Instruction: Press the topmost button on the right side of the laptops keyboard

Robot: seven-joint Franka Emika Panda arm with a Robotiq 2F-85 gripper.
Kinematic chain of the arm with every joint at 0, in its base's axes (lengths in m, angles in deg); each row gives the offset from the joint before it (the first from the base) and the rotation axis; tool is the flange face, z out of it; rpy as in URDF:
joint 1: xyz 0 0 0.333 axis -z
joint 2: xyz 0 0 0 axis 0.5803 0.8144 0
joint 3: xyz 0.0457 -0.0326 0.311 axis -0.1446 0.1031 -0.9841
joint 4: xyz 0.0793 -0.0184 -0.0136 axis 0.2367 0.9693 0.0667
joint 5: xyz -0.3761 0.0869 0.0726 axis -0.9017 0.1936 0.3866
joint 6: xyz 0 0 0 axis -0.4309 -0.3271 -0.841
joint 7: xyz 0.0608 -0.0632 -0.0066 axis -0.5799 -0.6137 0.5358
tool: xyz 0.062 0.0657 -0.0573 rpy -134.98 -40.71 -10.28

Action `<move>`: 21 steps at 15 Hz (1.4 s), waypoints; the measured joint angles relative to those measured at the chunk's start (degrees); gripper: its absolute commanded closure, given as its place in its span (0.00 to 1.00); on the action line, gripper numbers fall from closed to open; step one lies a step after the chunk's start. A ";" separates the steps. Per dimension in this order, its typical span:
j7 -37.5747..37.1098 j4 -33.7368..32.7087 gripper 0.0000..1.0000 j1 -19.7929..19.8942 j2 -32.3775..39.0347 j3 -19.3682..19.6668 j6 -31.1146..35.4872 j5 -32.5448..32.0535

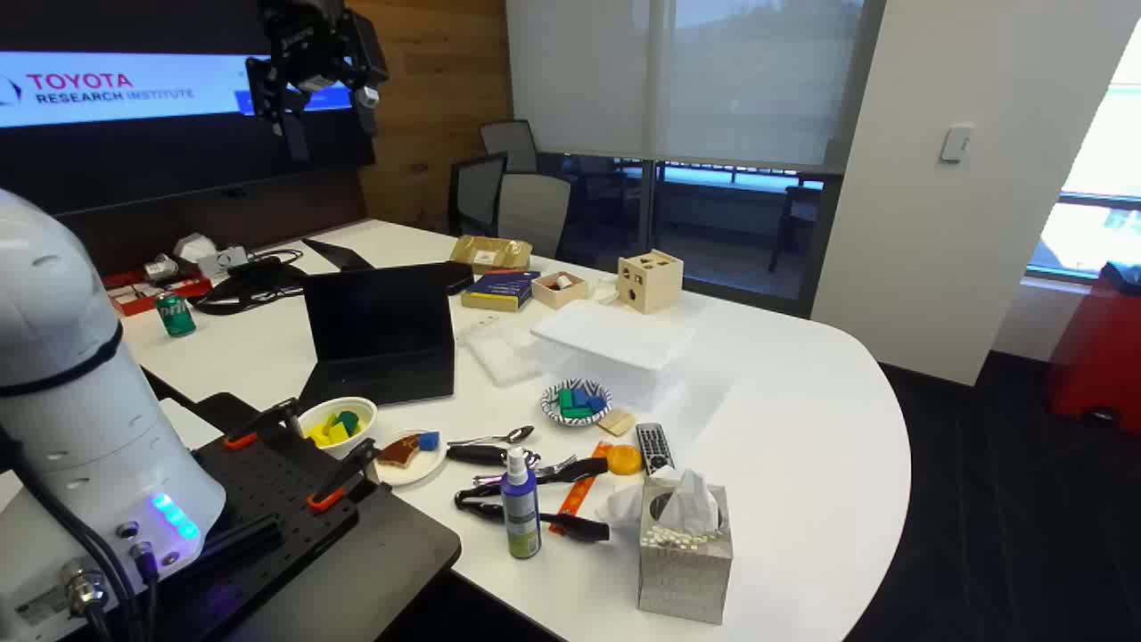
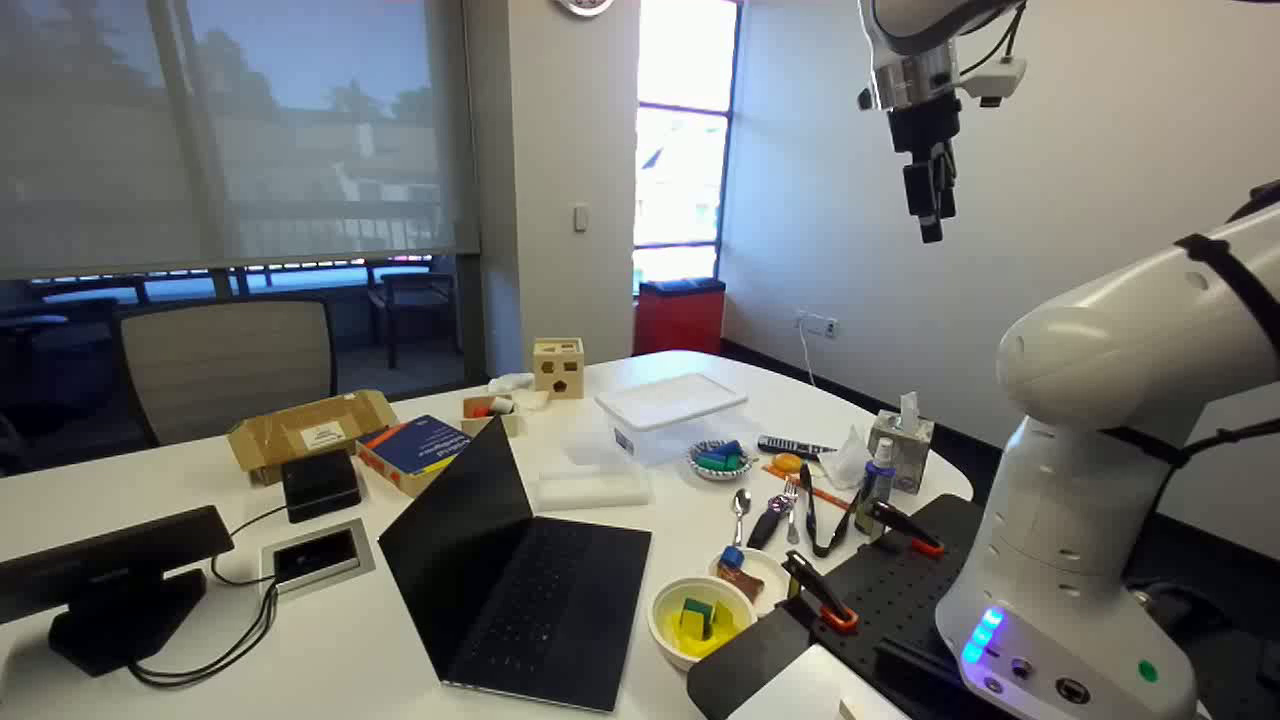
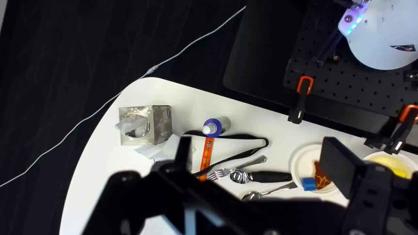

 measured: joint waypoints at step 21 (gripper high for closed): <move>-4.67 -5.72 0.10 -16.04 50.90 -13.03 62.23 8.48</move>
